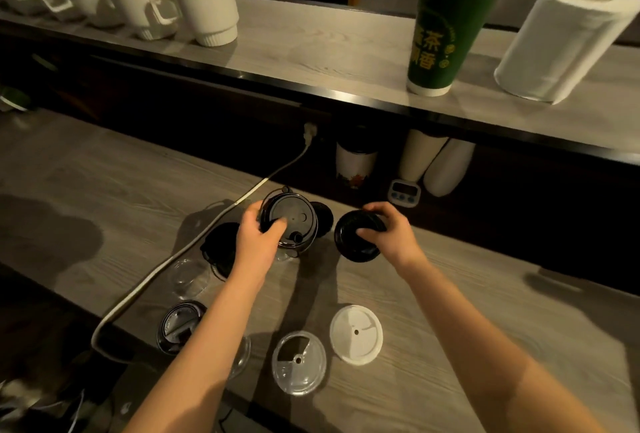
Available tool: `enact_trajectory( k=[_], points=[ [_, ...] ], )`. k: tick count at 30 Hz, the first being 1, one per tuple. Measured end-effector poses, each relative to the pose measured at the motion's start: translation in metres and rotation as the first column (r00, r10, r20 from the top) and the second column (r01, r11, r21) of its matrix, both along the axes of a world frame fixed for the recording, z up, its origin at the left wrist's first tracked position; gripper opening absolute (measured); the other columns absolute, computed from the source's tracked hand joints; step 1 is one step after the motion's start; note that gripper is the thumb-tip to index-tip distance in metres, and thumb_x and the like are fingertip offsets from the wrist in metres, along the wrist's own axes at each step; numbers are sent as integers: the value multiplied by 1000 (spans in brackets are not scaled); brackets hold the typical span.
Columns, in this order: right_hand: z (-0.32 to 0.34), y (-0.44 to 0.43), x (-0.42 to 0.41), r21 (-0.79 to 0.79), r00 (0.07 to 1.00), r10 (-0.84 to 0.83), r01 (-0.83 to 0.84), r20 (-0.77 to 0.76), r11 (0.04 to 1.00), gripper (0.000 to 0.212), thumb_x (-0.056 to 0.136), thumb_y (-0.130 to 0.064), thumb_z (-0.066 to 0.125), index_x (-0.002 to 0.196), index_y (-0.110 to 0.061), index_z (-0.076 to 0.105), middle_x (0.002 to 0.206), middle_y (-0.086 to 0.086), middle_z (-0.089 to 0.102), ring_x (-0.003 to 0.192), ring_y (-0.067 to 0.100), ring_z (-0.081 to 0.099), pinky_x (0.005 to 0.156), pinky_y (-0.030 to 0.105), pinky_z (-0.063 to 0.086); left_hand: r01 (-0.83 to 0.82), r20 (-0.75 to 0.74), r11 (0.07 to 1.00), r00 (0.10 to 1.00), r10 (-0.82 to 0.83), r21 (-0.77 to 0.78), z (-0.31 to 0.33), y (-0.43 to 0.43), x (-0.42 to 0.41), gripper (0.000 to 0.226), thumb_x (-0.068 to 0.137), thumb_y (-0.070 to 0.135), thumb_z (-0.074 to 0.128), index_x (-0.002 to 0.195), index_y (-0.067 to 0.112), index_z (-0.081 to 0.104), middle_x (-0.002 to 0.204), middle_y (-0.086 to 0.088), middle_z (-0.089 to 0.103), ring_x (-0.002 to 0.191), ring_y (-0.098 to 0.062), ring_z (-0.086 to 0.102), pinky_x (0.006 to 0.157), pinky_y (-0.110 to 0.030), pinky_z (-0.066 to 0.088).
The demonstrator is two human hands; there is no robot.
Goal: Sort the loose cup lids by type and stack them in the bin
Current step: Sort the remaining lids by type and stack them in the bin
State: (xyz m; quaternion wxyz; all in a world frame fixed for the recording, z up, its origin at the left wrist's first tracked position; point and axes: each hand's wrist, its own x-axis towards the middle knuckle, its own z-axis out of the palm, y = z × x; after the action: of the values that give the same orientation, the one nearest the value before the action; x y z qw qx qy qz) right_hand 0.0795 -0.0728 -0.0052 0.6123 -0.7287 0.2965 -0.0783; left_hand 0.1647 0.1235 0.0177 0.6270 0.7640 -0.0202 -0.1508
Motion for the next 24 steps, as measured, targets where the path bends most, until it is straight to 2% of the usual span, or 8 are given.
enact_trajectory(
  k=[2,3,5,9,12,14,19,24],
  points=[
    [16,-8,-17,9,997,-44,44,67,999,42,79,3,69,115,-15,56,106,0,59,100,16,56,79,22,50,49,43,999,998,-49,-18,10,-12,-14,37,91,9,57,123,24,45,102,13,54,87,5,52,65,-7,44],
    [25,-12,-27,8,993,-71,70,92,998,43,79,2,70,115,-16,56,108,0,60,102,16,57,84,27,51,77,75,997,994,-75,-15,14,-19,-20,36,91,9,57,121,25,46,100,15,55,89,3,54,64,-7,45],
    [40,-24,-48,-13,983,-120,123,136,992,44,78,1,71,116,-18,59,110,0,63,105,16,59,90,32,51,124,123,992,985,-122,-7,20,-36,-32,36,89,9,59,120,26,49,100,14,58,97,-7,58,73,-12,46],
    [68,-52,-104,-95,963,-176,199,205,976,43,79,-3,71,115,-24,59,100,-13,61,94,1,58,81,17,49,244,158,970,957,-243,13,31,-77,-66,46,88,15,62,131,22,47,121,3,57,114,-16,54,96,-33,47],
    [80,-78,-156,-152,952,-212,249,222,957,45,80,-4,70,117,-27,59,103,-16,60,97,-2,58,81,15,49,344,198,939,918,-343,29,37,-111,-100,47,88,14,62,132,21,47,127,0,56,120,-18,51,104,-42,42],
    [85,-95,-193,-187,942,-252,295,224,937,45,81,-6,70,115,-33,59,106,-14,61,102,2,58,85,20,51,408,225,912,886,-405,34,42,-137,-126,48,87,11,63,131,20,48,127,-2,56,120,-19,51,104,-41,42],
    [96,-143,-289,-245,917,-335,384,218,890,46,84,-7,67,111,-42,56,115,-3,62,110,14,58,92,33,52,557,250,829,797,-550,47,54,-204,-198,49,87,5,61,131,20,48,120,5,55,117,-13,52,100,-28,43],
    [101,-182,-376,-272,874,-429,480,227,834,43,87,-5,62,118,-33,53,117,-3,58,111,12,55,90,25,48,652,293,753,705,-646,88,62,-264,-263,50,88,9,61,131,27,44,127,-4,56,119,-19,53,104,-38,43]
  ],
)
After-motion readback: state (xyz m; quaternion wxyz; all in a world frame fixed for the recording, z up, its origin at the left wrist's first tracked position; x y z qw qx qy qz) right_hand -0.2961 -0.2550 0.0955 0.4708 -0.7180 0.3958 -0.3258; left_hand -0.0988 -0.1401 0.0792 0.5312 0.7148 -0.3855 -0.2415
